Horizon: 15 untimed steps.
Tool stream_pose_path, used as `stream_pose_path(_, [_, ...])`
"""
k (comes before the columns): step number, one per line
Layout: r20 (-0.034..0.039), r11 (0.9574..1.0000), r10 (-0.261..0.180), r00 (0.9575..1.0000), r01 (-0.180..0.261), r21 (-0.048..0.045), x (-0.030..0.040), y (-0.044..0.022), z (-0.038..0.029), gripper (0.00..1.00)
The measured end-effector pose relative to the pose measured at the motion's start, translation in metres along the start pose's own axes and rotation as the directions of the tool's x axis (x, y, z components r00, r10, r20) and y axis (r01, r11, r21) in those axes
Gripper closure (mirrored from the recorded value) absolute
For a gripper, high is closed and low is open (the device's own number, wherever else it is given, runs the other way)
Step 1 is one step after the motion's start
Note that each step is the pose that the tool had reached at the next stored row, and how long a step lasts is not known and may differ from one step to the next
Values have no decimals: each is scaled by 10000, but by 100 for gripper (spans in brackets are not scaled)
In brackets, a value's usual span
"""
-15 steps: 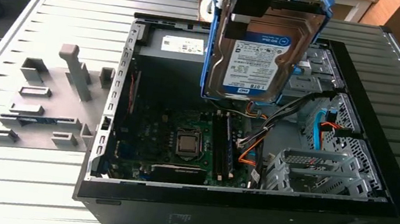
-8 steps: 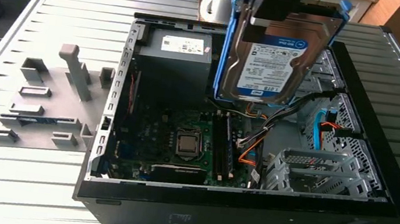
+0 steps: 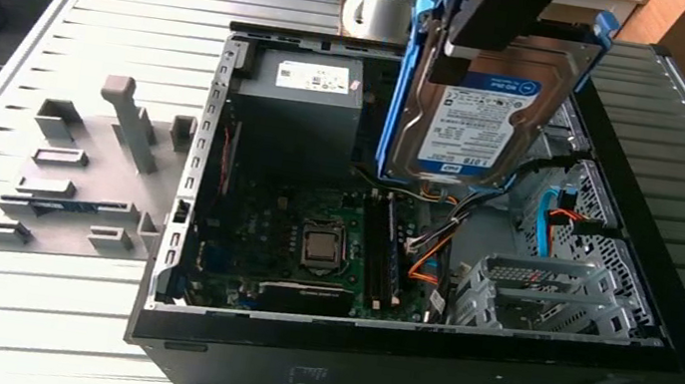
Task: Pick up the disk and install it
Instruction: 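Insert the disk into the insertion slot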
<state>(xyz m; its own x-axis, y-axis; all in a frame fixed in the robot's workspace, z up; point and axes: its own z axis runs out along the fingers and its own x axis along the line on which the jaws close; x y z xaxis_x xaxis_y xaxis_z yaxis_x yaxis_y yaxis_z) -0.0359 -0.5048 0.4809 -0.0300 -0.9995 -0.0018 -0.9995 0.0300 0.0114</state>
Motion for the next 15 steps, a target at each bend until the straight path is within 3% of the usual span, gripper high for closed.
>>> stream_pose_path(8, [-31,10000,1,10000,-1,3,100,-35,30,64])
stream_pose_path(15, [-105,10000,1,9999,-1,6,133,-132,54,64])
